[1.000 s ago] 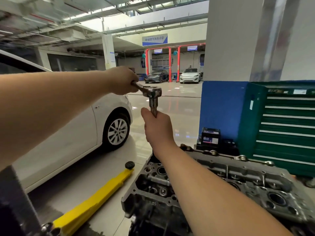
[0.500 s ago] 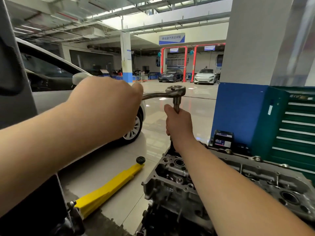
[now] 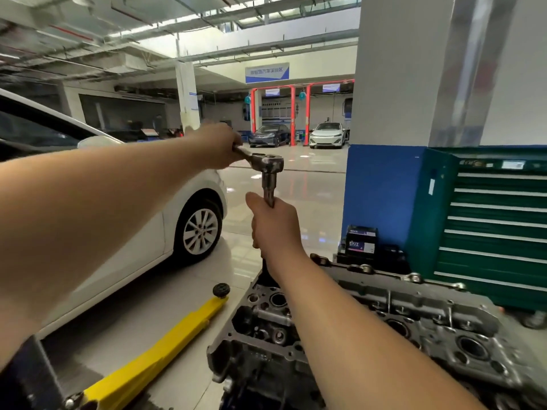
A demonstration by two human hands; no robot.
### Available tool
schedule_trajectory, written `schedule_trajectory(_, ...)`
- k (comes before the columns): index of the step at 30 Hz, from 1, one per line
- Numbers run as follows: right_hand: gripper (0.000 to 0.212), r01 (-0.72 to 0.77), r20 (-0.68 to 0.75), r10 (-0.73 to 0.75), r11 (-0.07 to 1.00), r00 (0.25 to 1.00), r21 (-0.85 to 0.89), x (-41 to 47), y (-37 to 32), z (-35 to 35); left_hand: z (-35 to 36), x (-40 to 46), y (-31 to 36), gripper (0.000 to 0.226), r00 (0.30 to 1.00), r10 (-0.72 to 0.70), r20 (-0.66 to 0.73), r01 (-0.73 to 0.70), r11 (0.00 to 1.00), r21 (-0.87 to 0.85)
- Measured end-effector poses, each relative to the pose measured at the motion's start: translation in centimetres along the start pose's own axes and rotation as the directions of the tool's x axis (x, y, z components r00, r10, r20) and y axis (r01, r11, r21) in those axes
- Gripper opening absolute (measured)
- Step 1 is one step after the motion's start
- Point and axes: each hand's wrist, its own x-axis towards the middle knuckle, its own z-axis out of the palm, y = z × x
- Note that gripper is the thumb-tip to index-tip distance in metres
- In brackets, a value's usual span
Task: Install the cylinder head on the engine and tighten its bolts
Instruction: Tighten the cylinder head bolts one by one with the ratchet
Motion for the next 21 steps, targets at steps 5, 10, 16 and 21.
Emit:
schedule_trajectory(5, 0.038, -0.017, -0.012, 0.017, 1.0, 1.0, 0.01, 0.2, 0.1, -0.4, 1.3, 2.0, 2.6, 0.03, 0.996, 0.083, -0.025, -0.084, 0.994, -0.066)
schedule_trajectory(10, 0.038, 0.014, 0.002, -0.014, 0.999, 1.0, -0.037, 0.3, 0.1, -0.1, 0.2, -1.7, -3.0, 0.039, 0.998, 0.041, -0.04, -0.036, 0.994, 0.105)
schedule_trajectory(16, 0.041, -0.101, 0.248, 0.113, 0.993, 0.962, -0.06, 1.4, -0.9, -0.9, -2.6, -13.8, -7.3, 0.032, 0.985, 0.049, -0.167, 0.002, 0.955, 0.296)
schedule_trajectory(21, 0.033, -0.06, 0.5, 0.134, 0.985, 0.856, -0.162, 3.0, -4.7, -1.6, -4.8, -20.3, -3.3, 0.041, 0.982, 0.077, -0.175, 0.002, 0.91, 0.416)
